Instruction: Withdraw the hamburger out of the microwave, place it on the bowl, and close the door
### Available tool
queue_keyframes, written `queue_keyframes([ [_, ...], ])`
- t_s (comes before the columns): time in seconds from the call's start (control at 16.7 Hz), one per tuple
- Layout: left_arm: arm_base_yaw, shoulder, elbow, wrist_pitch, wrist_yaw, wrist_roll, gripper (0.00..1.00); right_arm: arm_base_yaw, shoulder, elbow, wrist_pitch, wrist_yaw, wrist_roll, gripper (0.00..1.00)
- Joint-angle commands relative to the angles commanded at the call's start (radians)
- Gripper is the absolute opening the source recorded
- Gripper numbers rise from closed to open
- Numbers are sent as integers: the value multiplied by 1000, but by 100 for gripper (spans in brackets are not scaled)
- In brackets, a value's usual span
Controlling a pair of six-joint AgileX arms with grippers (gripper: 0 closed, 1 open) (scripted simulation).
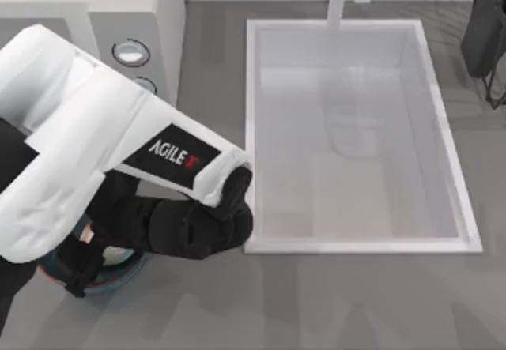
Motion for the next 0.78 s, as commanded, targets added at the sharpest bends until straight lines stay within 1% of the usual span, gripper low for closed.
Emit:
queue_keyframes([
  [0.06,-9,-49,4,-19,-28,-40,100,0,0,0,0,0,0,100],
  [0.18,-3,-57,0,-10,-25,-30,100,0,0,0,0,0,0,100],
  [0.36,49,-136,-42,73,10,61,100,0,0,0,0,0,0,100],
  [0.54,140,-302,-126,223,79,245,100,0,0,0,0,0,0,100],
  [0.66,212,-461,-203,348,145,419,100,0,0,0,0,0,0,100],
  [0.78,289,-659,-295,483,225,632,100,0,0,0,0,0,0,100],
])
